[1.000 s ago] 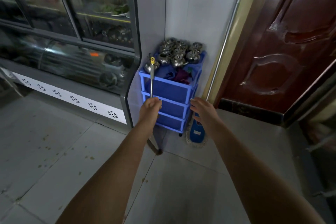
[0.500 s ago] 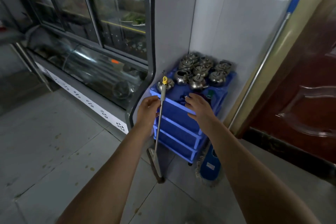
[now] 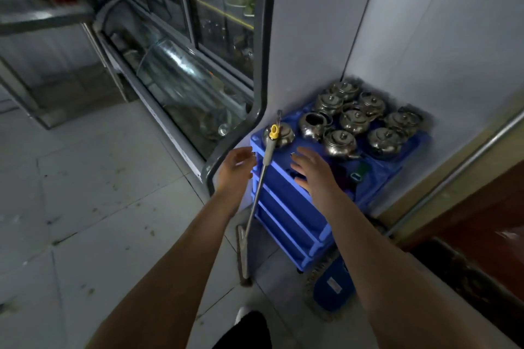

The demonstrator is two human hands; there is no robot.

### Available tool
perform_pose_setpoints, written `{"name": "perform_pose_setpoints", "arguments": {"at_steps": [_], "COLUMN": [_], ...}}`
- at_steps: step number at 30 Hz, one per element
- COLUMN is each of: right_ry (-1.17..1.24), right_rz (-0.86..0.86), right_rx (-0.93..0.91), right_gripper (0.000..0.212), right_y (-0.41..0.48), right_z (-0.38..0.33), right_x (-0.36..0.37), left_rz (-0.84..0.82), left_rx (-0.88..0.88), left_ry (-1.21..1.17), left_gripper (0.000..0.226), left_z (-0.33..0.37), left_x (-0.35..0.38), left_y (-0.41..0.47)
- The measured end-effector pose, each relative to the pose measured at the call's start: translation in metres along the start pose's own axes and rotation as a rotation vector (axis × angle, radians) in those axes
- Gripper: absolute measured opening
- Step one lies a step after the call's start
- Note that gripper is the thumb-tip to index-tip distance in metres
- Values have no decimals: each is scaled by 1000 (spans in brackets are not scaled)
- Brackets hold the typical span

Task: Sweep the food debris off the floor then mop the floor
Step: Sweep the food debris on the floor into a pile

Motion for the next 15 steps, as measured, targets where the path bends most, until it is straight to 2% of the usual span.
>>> {"name": "perform_pose_setpoints", "arguments": {"at_steps": [3,5,7,15], "right_ry": [-67,-121,-181,-397], "right_rz": [-47,-51,-41,-73], "right_rx": [-1,8,13,-12], "right_gripper": [38,17,8,28], "right_y": [25,48,73,159], "right_z": [2,3,3,-2], "right_x": [4,7,11,42], "left_rz": [2,-5,5,18], "left_rx": [-16,-23,-63,-213], "left_ry": [8,60,81,67], "left_gripper": [12,12,11,7], "left_z": [-7,-14,-22,-42], "left_x": [7,11,15,24], "left_y": [27,54,81,164]}}
Point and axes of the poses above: each hand's wrist, its own y-axis towards the middle knuckle, its own x-axis out of the palm, z = x × y, the point moved 5 cm from there along y, towards the middle knuckle, and after that the axes turned 4 degrees about -x, right-handed, at the moved point
